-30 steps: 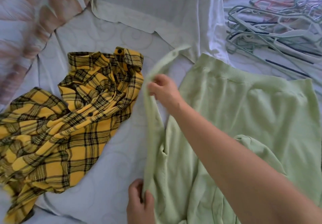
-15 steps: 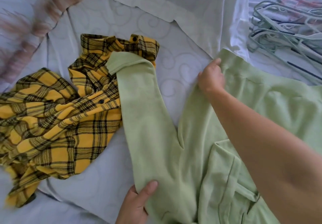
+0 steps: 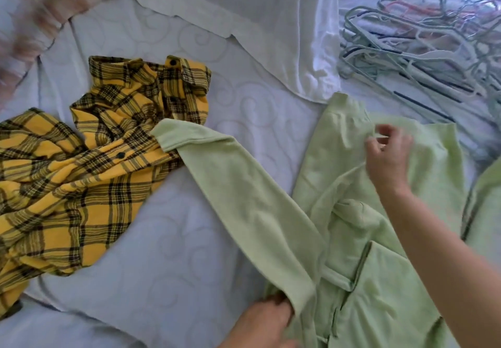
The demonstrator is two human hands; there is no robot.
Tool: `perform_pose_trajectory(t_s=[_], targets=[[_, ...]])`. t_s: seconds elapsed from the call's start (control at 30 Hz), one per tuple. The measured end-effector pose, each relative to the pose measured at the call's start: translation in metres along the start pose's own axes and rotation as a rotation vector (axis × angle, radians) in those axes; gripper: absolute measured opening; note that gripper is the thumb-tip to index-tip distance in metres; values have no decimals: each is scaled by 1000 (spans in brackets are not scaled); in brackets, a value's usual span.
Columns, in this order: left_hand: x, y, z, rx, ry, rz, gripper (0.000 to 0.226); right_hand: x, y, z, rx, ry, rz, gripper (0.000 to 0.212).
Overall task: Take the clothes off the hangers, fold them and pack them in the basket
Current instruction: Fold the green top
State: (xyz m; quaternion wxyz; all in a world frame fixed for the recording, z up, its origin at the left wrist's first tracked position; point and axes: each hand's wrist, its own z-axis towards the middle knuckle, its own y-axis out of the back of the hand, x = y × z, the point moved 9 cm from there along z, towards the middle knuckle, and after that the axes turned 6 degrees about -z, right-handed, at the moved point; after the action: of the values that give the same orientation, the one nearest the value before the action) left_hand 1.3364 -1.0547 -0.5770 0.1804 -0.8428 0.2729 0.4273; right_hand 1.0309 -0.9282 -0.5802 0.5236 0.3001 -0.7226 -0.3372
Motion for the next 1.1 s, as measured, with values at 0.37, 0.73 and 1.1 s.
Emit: perform_pose_trajectory(t_s=[0.37,0.73,1.1], targets=[[18,-21,5,-62,253,237,95,81,-145,-112,1035,-89,94,27],[35,-27,-20,-334,415,-107,55,8,25,-64,873,-338,1357,37],[74,-28,-6,-200,496,360,38,-93,63,-80,777,-439,1304,52]])
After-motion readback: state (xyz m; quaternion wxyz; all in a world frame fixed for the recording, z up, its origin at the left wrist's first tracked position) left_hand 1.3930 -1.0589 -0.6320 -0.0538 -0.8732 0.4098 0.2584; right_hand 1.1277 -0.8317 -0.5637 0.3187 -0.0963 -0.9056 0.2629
